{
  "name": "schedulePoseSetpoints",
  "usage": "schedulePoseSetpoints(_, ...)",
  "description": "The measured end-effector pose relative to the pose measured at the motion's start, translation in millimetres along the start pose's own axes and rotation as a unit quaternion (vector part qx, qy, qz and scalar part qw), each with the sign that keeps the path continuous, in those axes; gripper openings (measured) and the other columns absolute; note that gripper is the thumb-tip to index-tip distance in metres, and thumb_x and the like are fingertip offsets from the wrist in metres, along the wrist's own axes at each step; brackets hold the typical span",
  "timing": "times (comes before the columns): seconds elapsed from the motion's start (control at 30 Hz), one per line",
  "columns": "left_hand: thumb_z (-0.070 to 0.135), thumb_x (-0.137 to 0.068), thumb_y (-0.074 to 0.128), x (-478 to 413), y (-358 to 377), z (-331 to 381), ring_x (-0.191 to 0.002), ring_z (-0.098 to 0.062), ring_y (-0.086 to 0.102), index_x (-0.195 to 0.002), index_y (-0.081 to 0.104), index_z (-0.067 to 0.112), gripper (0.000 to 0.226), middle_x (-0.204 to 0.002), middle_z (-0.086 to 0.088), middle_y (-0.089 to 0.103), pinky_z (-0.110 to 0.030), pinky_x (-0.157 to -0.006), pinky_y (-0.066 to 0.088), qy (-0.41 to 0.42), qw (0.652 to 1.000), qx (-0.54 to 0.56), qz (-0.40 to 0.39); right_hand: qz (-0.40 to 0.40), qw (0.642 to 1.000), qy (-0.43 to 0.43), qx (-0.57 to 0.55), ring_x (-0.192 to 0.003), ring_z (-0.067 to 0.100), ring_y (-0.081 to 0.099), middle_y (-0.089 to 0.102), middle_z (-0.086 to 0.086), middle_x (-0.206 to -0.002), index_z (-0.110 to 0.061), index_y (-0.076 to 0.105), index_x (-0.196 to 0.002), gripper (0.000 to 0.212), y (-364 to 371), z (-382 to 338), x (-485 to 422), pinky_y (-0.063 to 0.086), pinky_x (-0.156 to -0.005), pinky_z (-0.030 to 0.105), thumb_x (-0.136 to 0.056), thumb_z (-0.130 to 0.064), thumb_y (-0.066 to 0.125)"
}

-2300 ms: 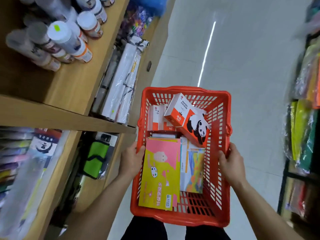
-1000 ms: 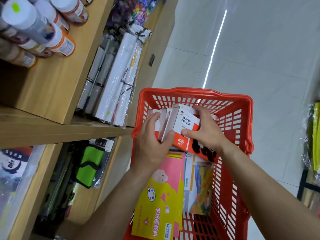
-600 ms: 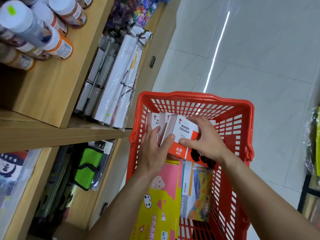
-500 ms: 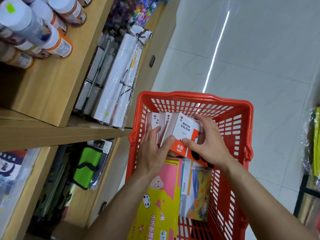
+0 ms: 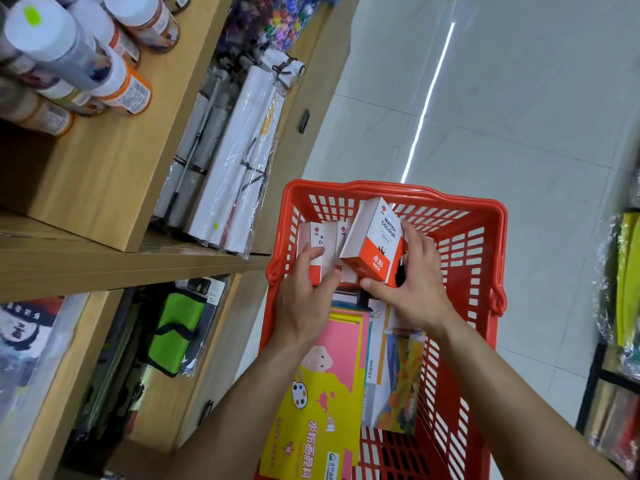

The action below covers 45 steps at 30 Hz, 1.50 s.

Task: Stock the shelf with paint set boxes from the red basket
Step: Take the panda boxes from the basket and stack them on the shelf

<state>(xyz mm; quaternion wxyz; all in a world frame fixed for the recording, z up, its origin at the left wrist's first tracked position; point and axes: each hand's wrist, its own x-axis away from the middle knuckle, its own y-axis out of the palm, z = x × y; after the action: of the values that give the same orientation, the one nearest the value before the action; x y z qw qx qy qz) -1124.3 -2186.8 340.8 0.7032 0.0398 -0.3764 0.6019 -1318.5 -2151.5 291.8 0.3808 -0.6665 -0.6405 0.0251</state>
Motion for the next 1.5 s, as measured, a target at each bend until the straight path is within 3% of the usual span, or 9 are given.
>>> schedulePoseSetpoints(0.17, 0.051, -0.078, 0.062, -1, 5, -2, -0.132, -0.009, 0.044, -0.136, 0.053, 0.027, 0.063, -0.143, 0.009, 0.046, -0.041, -0.109, 0.046, 0.038, 0.999, -0.036, 0.005, 0.02, 0.996, 0.016, -0.087, -0.136, 0.011, 0.036, 0.043, -0.002, -0.149, -0.026, 0.031, -0.157, 0.081, -1, 6, -7, 0.031, -0.12, 0.049, -0.091, -0.072, 0.039)
schedulePoseSetpoints(0.33, 0.068, -0.08, 0.055, -10, 12, 17, -0.133, -0.003, 0.041, -0.141, 0.049, 0.027, 0.074, -0.145, 0.01, 0.045, -0.02, -0.106, 0.036, 0.099, 0.993, -0.059, 0.037, 0.052, 0.984, 0.154, -0.079, -0.15, 0.024, 0.029, 0.035, 0.005, -0.16, -0.024, 0.034, -0.158, 0.108, 5, 19, -6, 0.025, -0.12, 0.043, -0.071, -0.086, 0.047)
schedulePoseSetpoints(0.5, 0.042, -0.082, 0.075, -38, 29, 47, -0.109, -0.012, 0.061, -0.136, 0.058, 0.019, 0.06, -0.118, 0.005, 0.062, -0.033, -0.091, 0.054, 0.076, 0.988, -0.132, -0.034, 0.077, 0.983, 0.148, -0.081, -0.151, 0.026, 0.027, 0.036, 0.007, -0.163, -0.023, 0.032, -0.16, 0.103, 19, 27, 13, 0.023, -0.114, 0.036, -0.078, -0.083, 0.041)
schedulePoseSetpoints(0.63, 0.021, -0.081, 0.081, -13, 6, 40, -0.087, 0.022, 0.059, -0.123, 0.062, 0.026, 0.047, -0.093, 0.029, 0.057, 0.0, -0.065, 0.044, 0.089, 0.99, -0.106, 0.009, 0.054, 0.989, 0.111, -0.076, -0.136, 0.015, 0.04, 0.052, 0.0, -0.147, -0.027, 0.05, -0.149, 0.079, 9, 29, 25, 0.034, -0.109, 0.036, -0.086, -0.074, 0.042)
schedulePoseSetpoints(0.9, 0.015, -0.086, 0.08, 57, -79, 15, -0.09, 0.016, 0.066, -0.12, 0.053, 0.036, 0.048, -0.096, 0.039, 0.068, -0.007, -0.062, 0.052, 0.022, 0.993, 0.01, 0.115, -0.044, 0.97, 0.131, -0.2, -0.106, 0.01, 0.064, 0.061, -0.007, -0.125, -0.024, 0.047, -0.151, 0.06, -13, 0, 8, 0.05, -0.074, 0.011, -0.099, -0.051, 0.061)
schedulePoseSetpoints(1.03, 0.008, -0.09, 0.075, 83, -93, -4, -0.096, -0.003, 0.073, -0.126, 0.057, 0.022, 0.042, -0.103, 0.015, 0.076, -0.014, -0.064, 0.056, -0.062, 0.988, 0.089, 0.106, -0.088, 0.957, 0.141, -0.238, -0.093, 0.013, 0.071, 0.072, -0.007, -0.106, -0.024, 0.054, -0.143, 0.055, -6, -18, 37, 0.051, -0.076, 0.025, -0.095, -0.048, 0.068)
schedulePoseSetpoints(1.27, 0.022, -0.085, 0.078, 134, -93, -39, -0.09, -0.014, 0.07, -0.11, 0.063, 0.024, 0.029, -0.101, 0.007, 0.074, -0.034, -0.079, 0.056, -0.205, 0.958, -0.201, -0.01, -0.108, 0.97, 0.153, -0.154, -0.073, 0.006, 0.077, 0.077, -0.008, -0.088, -0.043, 0.045, -0.12, 0.041, -7, -9, 91, 0.062, -0.069, 0.031, -0.094, -0.024, 0.07)
schedulePoseSetpoints(1.4, 0.037, -0.088, 0.07, 132, -100, -10, -0.082, 0.001, 0.066, -0.104, 0.061, 0.034, 0.019, -0.088, 0.024, 0.067, -0.022, -0.058, 0.047, -0.083, 0.969, -0.223, 0.069, -0.118, 0.969, 0.154, -0.151, -0.071, -0.008, 0.071, 0.068, -0.006, -0.104, -0.035, 0.055, -0.116, 0.026, -20, -16, 84, 0.049, -0.051, 0.01, -0.096, -0.033, 0.071)
schedulePoseSetpoints(1.5, 0.037, -0.09, 0.068, 91, -75, 23, -0.091, -0.001, 0.067, -0.11, 0.066, 0.034, 0.02, -0.1, 0.017, 0.071, -0.024, -0.072, 0.054, 0.035, 0.981, -0.183, 0.052, -0.051, 0.978, 0.14, -0.147, -0.1, 0.002, 0.069, 0.065, -0.003, -0.121, -0.023, 0.059, -0.133, 0.038, -27, -17, 64, 0.048, -0.076, 0.015, -0.101, -0.043, 0.061)
